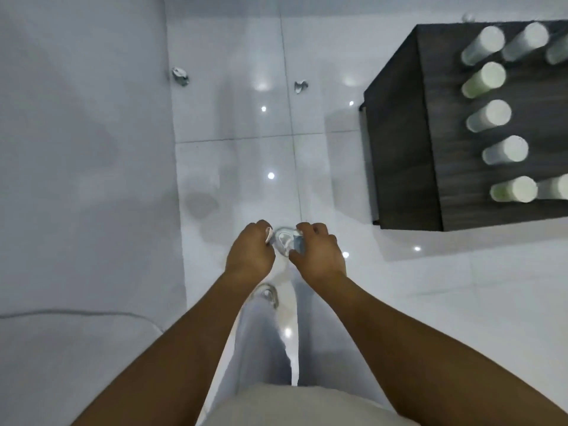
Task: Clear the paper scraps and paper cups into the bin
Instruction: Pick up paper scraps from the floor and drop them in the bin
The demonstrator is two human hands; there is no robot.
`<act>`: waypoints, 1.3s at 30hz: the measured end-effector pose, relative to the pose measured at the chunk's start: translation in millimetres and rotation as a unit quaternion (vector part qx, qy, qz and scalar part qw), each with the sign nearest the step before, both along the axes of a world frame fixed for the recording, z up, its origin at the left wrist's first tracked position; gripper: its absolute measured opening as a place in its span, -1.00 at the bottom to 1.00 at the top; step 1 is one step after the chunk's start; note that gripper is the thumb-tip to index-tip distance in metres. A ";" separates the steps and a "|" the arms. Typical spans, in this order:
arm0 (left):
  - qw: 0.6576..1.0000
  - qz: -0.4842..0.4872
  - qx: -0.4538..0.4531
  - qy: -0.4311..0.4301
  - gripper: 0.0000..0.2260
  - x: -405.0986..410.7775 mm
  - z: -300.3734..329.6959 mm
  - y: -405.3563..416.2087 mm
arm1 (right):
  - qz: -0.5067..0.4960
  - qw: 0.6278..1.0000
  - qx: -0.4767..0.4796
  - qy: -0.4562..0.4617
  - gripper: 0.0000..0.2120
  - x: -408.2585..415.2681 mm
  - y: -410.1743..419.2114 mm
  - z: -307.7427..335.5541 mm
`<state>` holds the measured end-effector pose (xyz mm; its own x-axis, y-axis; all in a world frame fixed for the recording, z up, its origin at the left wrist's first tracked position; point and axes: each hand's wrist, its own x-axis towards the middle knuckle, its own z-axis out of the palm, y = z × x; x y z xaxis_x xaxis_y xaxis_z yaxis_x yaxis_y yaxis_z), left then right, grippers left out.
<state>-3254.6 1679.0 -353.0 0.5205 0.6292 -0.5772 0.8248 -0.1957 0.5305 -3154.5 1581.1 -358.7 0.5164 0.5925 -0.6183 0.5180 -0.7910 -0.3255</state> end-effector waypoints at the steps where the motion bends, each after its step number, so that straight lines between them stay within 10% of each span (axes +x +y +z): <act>1: 1.000 -0.028 0.004 -0.004 -0.83 0.8 14.0 -9.4 | -0.025 1.000 0.001 -0.001 -0.51 -2.2 -15.1 14.8; 17: 0.946 -0.322 0.047 -0.008 -0.88 91.6 153.0 -189.7 | -0.370 0.928 0.046 -0.007 -0.55 8.0 -284.4 152.4; 39: 0.786 -0.616 0.034 -0.032 -0.80 361.7 177.3 -708.4 | -0.673 0.732 0.089 -0.058 -0.52 157.3 -773.9 183.5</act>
